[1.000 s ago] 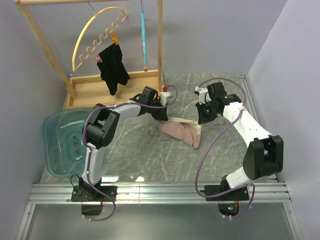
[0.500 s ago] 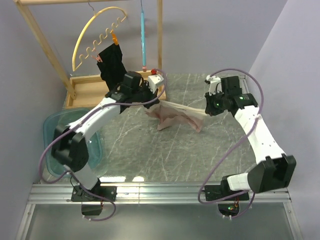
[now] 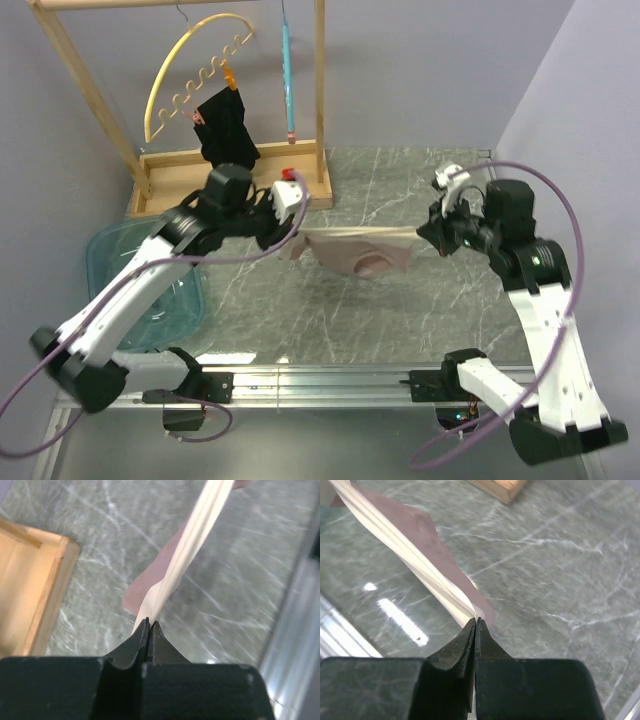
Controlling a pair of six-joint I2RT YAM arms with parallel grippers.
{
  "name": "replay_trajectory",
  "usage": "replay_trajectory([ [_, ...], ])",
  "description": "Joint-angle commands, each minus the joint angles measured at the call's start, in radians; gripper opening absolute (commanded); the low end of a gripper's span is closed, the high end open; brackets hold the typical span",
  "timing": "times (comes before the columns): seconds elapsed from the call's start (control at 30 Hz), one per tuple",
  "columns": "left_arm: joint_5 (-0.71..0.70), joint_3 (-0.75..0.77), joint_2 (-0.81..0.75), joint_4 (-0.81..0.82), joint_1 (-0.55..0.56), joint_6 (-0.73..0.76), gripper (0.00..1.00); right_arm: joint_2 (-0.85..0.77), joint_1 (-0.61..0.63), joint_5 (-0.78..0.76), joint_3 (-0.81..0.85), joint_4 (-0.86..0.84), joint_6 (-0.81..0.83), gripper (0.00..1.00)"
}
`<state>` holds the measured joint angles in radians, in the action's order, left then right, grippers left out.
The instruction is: Clip the underwear to the hanger
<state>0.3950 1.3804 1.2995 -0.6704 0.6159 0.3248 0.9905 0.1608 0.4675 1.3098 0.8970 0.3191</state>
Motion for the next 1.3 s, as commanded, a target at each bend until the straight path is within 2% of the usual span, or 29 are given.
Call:
replay_trajectory([
  [0.0,0.077,-0.043,-0.170,-0.161,0.033,0.022,0.00,-0.131,-0.001,0.115,-0.020,0.100,0.089,0.00],
  [0.1,0.155,-0.055,-0.230,-0.275,0.062,0.046,0.00,-0.188,0.003,0.171,-0.049,0.140,0.103,0.00],
  [0.23,0.217,-0.096,-0.230,-0.357,0.070,0.108,0.00,-0.213,0.014,0.149,-0.098,0.158,0.087,0.00],
  [0.37,0.197,-0.164,-0.142,-0.318,0.084,0.148,0.00,-0.152,0.016,0.099,-0.216,0.067,0.078,0.00],
  [0.43,0.154,-0.184,-0.082,-0.256,0.082,0.132,0.00,-0.060,0.019,0.042,-0.257,-0.028,0.067,0.00],
  [0.47,0.134,-0.191,-0.013,-0.176,0.081,0.126,0.00,-0.018,0.017,0.011,-0.288,-0.062,0.067,0.00],
  [0.57,0.094,-0.155,0.199,-0.074,0.074,0.108,0.00,0.144,0.016,-0.099,-0.310,-0.202,0.061,0.00],
  [0.63,0.076,-0.048,0.393,-0.057,0.064,0.059,0.00,0.255,0.016,-0.183,-0.307,-0.318,0.051,0.00],
  [0.73,0.027,0.115,0.576,0.014,0.032,-0.051,0.00,0.387,0.008,-0.284,-0.252,-0.420,0.040,0.00],
  [0.8,-0.034,0.196,0.621,0.064,0.028,-0.114,0.04,0.468,-0.003,-0.328,-0.224,-0.461,0.044,0.00],
  [0.83,-0.045,0.218,0.636,0.069,0.028,-0.119,0.10,0.493,-0.016,-0.349,-0.204,-0.467,0.047,0.00],
  [0.97,-0.081,0.136,0.587,0.134,0.013,-0.187,0.40,0.556,-0.046,-0.317,-0.185,-0.480,0.052,0.00],
  [1.03,-0.085,0.071,0.563,0.147,-0.034,-0.248,0.48,0.565,-0.046,-0.297,-0.178,-0.466,0.051,0.00],
  [1.07,-0.071,0.050,0.555,0.155,-0.060,-0.275,0.49,0.566,-0.046,-0.274,-0.175,-0.449,0.046,0.00],
  [1.1,-0.065,0.027,0.549,0.163,-0.089,-0.367,0.51,0.565,-0.046,-0.267,-0.173,-0.442,0.044,0.00],
  [1.13,-0.045,0.007,0.541,0.184,-0.152,-0.404,0.52,0.563,-0.046,-0.264,-0.175,-0.437,0.041,0.00],
  [1.27,0.005,-0.067,0.557,0.215,-0.212,-0.538,0.51,0.554,-0.046,-0.256,-0.179,-0.415,0.040,0.00],
])
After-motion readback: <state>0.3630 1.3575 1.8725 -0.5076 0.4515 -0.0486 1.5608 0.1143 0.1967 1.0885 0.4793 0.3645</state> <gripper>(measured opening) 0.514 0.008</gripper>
